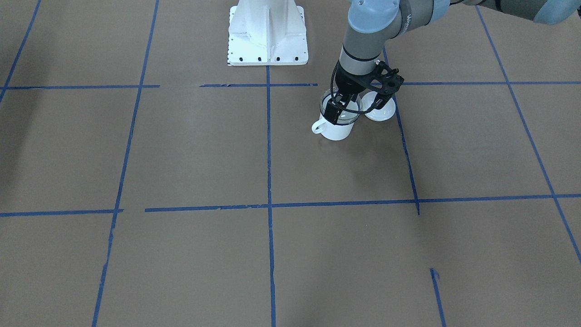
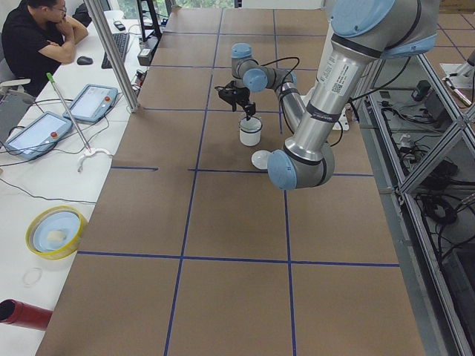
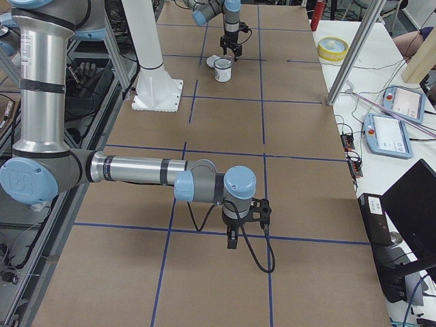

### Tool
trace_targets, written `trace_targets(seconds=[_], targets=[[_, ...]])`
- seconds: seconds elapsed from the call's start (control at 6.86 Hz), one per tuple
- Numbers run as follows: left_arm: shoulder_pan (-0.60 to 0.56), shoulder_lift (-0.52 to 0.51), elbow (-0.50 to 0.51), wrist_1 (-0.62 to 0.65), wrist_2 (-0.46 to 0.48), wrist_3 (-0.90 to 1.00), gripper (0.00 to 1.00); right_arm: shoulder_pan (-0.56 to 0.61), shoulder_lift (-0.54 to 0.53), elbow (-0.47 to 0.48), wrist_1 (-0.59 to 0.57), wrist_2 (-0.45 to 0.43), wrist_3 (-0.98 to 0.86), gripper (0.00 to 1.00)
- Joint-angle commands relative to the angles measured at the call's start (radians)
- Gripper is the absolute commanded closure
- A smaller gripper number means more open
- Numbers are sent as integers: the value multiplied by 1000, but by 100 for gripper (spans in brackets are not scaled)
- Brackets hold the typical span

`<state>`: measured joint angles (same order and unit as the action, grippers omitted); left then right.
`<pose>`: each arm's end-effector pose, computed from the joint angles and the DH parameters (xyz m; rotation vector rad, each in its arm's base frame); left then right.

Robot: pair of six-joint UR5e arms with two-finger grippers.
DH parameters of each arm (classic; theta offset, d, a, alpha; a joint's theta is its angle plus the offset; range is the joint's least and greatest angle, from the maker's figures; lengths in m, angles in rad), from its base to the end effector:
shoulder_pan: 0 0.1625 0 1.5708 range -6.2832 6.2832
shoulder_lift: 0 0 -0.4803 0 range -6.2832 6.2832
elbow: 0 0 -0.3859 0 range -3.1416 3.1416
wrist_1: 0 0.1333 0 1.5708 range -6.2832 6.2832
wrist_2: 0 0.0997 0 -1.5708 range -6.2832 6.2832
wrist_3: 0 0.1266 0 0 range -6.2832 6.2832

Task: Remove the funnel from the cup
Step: 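Move the left gripper over the mug and lower onto the glass funnel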

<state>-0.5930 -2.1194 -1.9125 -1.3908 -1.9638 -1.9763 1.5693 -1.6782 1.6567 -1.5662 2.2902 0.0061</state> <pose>0.4876 -0.4309 0.2960 -0.3178 0.7541 -0.8047 0.0492 -0.4325 0.7452 -0.0189 -0.7193 0.0105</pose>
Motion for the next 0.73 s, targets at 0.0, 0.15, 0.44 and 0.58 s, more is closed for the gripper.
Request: trace_targets(seconds=[0.0,0.15,0.44,0.58], targets=[[7,-16,62,-57,-1,-6,11,0,0,0,0,0,0,0],[10,-17,63,-57,-1,-25,28,0,0,0,0,0,0,0],[21,-10,63,-56,-1,-52,75,0,0,0,0,0,0,0],[21,-10,59,-56,-1,-64,95,0,0,0,0,0,0,0]])
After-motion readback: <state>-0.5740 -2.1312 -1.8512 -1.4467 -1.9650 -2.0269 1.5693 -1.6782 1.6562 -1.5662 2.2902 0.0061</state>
